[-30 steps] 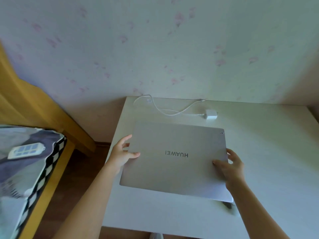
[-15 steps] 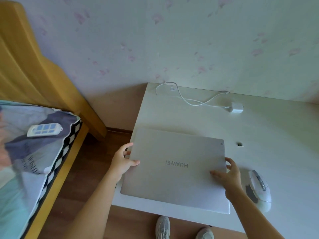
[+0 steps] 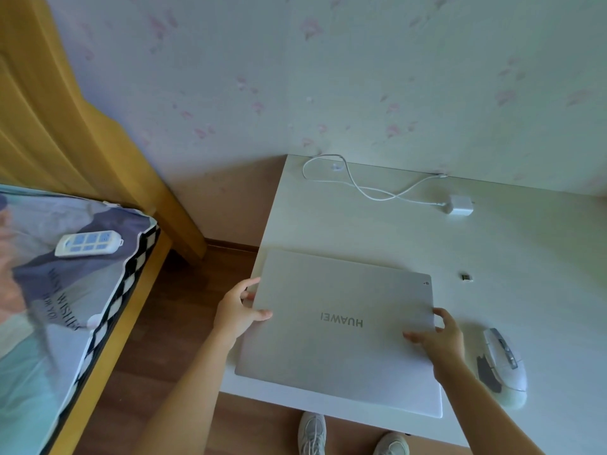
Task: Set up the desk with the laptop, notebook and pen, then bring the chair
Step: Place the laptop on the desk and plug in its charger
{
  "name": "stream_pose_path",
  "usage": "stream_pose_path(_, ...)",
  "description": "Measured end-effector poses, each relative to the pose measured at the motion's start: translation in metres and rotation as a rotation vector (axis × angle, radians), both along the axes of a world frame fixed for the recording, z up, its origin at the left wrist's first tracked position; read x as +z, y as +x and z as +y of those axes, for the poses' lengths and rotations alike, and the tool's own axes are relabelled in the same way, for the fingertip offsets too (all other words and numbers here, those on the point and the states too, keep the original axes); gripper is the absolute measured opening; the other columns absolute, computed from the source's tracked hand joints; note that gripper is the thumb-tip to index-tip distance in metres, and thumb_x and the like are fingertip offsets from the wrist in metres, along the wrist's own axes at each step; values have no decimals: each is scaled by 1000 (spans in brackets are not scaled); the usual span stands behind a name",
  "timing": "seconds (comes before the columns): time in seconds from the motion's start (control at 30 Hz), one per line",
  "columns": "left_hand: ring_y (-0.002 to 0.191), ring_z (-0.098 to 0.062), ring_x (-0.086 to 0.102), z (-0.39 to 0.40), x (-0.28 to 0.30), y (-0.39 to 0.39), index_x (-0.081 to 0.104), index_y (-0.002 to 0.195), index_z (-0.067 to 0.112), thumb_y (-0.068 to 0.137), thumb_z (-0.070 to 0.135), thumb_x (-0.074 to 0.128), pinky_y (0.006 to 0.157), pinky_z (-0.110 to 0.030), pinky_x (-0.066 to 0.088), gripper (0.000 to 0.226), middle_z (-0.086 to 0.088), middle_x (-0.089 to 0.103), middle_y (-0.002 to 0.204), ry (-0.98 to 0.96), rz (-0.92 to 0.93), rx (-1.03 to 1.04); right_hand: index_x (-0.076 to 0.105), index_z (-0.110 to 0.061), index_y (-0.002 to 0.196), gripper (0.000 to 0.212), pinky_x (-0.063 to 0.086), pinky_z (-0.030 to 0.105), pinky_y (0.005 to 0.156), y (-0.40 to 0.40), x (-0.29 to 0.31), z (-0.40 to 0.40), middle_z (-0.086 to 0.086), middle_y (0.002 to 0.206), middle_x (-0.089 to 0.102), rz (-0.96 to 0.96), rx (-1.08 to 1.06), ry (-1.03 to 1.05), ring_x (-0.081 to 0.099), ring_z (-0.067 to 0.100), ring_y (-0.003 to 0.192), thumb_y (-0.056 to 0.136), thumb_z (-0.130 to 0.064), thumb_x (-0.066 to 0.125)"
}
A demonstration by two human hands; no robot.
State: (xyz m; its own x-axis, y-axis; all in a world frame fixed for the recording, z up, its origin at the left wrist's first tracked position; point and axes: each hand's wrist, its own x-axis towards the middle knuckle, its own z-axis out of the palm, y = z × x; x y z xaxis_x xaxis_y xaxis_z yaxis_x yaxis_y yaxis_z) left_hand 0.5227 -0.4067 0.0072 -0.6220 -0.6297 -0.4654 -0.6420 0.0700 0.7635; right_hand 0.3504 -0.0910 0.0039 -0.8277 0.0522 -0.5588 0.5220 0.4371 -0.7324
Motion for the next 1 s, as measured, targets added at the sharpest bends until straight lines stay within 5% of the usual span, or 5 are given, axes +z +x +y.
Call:
stream_pose_path(0.3, 123, -23, 45, 7, -6, -18, 52, 132, 19, 76, 43, 72, 90, -38, 47, 64, 1, 45, 139, -701, -151, -322, 45, -24, 133, 67, 43, 45, 92, 5, 19, -20, 14, 132, 41, 278, 463, 564, 38, 33, 121, 74, -25, 76)
stream_pose_path(0.53, 145, -29, -11, 77, -37, -43, -9, 149, 35, 94, 58, -1, 116, -49, 0, 60, -4, -13, 158, -795, -129, -759, 16, -16, 149, 65, 16, 42, 117, 35, -2, -36, 9, 159, 4, 466, 870, 725, 9, 27, 145, 96, -47, 34)
stream_pose_path(0.7, 140, -30, 29, 94, -33, -78, 22, 149, 27, 97, 55, 4, 103, -54, 40, 61, -8, 26, 155, -797, -181, -779, 37, -15, 141, 84, 36, 50, 104, 11, 1, -28, 12, 152, 32, 472, 902, 768, 38, 31, 135, 87, -65, -4)
stream_pose_path(0.8, 139, -28, 32, 94, -35, -101, 28, 147, 29, 98, 52, 5, 94, -59, 45, 58, -7, 32, 153, -801, -215, -797, 38, -15, 138, 69, 44, 51, 95, -41, 9, -27, 16, 145, 41, 511, 861, 762, 50, 34, 125, 93, -58, 7)
stream_pose_path(1.0, 138, -26, 36, 95, -36, -115, 27, 147, 36, 98, 50, 20, 91, -68, 37, 52, -4, 37, 151, -827, -253, -839, 17, -17, 148, 69, 36, 49, 100, -174, 21, -49, 11, 158, 8, 490, 613, 674, 34, 39, 131, 91, -31, 53)
